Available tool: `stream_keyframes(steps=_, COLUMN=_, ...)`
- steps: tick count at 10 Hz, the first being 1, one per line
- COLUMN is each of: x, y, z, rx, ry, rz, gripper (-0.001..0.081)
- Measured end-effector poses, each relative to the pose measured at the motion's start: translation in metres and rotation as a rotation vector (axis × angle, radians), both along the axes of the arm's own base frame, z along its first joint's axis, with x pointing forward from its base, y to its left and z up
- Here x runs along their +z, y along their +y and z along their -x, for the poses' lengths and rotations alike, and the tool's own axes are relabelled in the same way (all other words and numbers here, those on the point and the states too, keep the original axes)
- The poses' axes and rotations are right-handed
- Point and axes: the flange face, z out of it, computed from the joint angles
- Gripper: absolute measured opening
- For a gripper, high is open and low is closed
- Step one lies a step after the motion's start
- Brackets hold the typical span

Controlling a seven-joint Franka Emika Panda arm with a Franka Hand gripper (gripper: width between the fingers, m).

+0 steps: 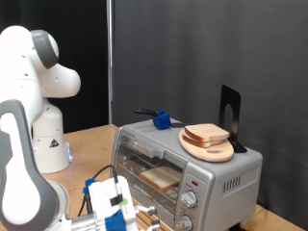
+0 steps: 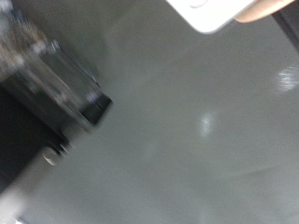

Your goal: Make a piece of toast with the oven

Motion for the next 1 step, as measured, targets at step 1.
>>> stream_keyframes(steps=1, x=0.0035, y=0.0004, z=0.0045, rx=-0.039, ry=-0.118, rz=-0.001, gripper=0.0)
